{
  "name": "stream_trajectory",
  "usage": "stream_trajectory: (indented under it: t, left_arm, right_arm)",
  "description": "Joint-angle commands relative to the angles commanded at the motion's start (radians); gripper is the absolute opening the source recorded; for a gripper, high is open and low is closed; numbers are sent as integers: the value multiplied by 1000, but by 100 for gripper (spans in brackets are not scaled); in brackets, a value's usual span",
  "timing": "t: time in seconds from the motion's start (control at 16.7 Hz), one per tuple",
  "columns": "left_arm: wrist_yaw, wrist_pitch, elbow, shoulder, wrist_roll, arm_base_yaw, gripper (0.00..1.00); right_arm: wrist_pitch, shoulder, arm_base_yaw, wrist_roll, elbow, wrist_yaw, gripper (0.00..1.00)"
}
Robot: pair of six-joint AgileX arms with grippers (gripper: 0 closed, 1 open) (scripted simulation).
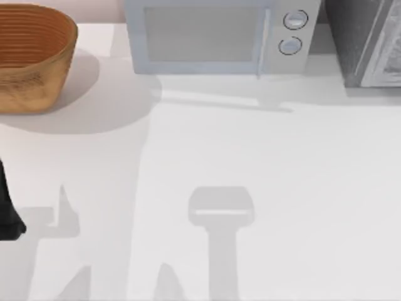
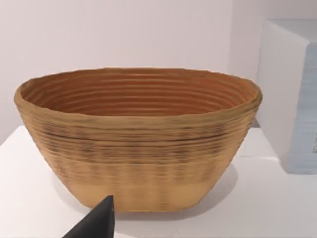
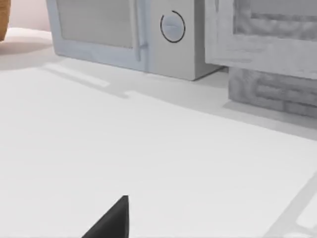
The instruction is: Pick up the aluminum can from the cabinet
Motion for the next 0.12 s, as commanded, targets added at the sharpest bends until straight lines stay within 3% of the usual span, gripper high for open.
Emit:
stream_trajectory:
  t: [0.12]
  left_arm:
    - [0,0,0,0,0,0,100]
  right_arm:
    - [0,0,0,0,0,0,100]
